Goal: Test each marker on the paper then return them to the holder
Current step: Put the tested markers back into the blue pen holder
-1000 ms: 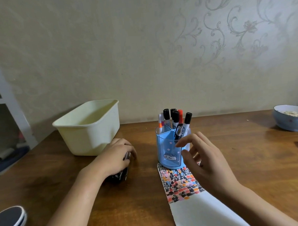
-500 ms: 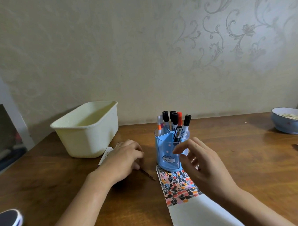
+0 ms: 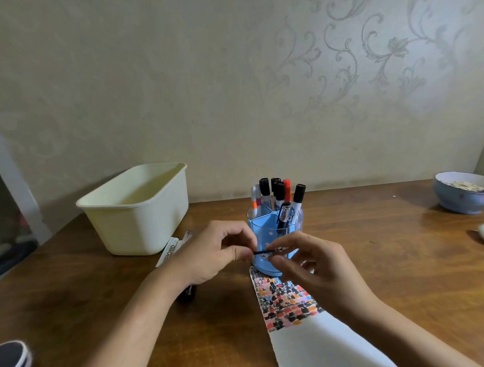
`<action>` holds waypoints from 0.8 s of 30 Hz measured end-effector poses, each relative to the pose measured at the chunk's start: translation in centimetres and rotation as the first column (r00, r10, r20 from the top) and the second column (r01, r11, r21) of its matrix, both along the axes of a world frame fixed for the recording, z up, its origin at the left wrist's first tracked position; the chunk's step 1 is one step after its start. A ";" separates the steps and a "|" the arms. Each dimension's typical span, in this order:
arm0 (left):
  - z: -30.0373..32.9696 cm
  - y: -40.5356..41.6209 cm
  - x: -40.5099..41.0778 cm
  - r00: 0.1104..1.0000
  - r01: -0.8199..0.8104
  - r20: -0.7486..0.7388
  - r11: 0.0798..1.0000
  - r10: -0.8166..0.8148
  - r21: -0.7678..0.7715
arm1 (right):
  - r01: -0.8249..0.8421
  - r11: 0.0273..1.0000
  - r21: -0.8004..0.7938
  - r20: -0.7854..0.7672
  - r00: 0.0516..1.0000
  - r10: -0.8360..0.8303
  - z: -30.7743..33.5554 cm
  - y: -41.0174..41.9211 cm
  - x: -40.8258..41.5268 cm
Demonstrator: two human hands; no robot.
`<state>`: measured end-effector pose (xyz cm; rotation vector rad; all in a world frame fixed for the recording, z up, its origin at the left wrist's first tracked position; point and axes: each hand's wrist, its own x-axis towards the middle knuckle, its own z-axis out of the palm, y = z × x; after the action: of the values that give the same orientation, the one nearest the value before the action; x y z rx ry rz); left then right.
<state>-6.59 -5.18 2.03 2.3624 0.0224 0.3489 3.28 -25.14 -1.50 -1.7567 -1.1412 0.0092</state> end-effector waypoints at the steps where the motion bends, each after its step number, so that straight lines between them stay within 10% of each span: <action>1: 0.1 -0.2 0.0 1.000 0.013 0.010 1.000 -0.013 -0.016 | -0.010 1.000 0.018 -0.026 1.000 0.010 0.1 0.0 0.0; 12: -0.6 0.3 0.6 0.937 -0.108 0.325 0.991 0.130 -0.085 | 0.077 0.958 0.277 -0.047 0.997 -0.066 1.9 -1.2 0.3; 24: -1.4 0.8 0.9 0.942 -0.173 0.312 0.974 0.122 0.144 | 0.226 0.870 0.438 0.045 0.961 -0.273 3.3 -1.6 1.9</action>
<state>-5.73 -4.41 0.65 2.4553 0.0272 0.8115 5.23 -26.76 1.80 -1.5025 -0.8952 -0.4670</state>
